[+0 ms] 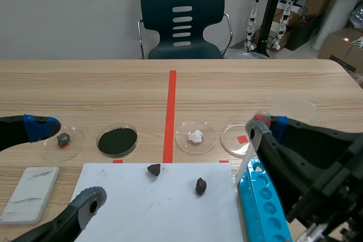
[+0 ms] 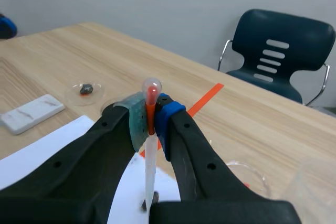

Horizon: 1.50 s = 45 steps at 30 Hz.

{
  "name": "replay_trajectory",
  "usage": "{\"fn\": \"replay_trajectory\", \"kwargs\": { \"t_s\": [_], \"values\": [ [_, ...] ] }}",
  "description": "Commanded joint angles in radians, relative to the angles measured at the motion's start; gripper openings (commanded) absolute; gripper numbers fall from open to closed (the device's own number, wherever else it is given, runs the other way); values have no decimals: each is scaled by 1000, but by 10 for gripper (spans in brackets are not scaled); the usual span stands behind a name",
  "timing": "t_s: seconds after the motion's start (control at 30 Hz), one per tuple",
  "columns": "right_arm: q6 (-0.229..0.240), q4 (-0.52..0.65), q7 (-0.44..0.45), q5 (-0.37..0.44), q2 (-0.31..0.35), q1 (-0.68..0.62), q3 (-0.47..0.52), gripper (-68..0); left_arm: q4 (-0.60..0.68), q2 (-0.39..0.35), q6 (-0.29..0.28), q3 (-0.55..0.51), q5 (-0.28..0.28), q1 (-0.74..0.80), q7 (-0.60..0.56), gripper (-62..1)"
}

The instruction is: Squeeze the dropper onto the mineral

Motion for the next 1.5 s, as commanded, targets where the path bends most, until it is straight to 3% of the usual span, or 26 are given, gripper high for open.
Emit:
{"fn": "replay_trajectory", "kwargs": {
  "t_s": [0.0,0.17,0.43,1.47],
  "values": [
    [24,6,50,11,2,-17,25,-665,6,5,0,-2,-13,8,-13,11],
    [98,6,136,-2,2,-94,87,-665,6,5,0,-2,-13,8,-13,11],
    [100,6,150,-80,2,-119,166,-665,6,5,0,-2,-13,8,-13,10],
    [99,6,149,-80,2,-111,165,-665,6,5,0,-2,-13,8,-13,11]
  ]
}}
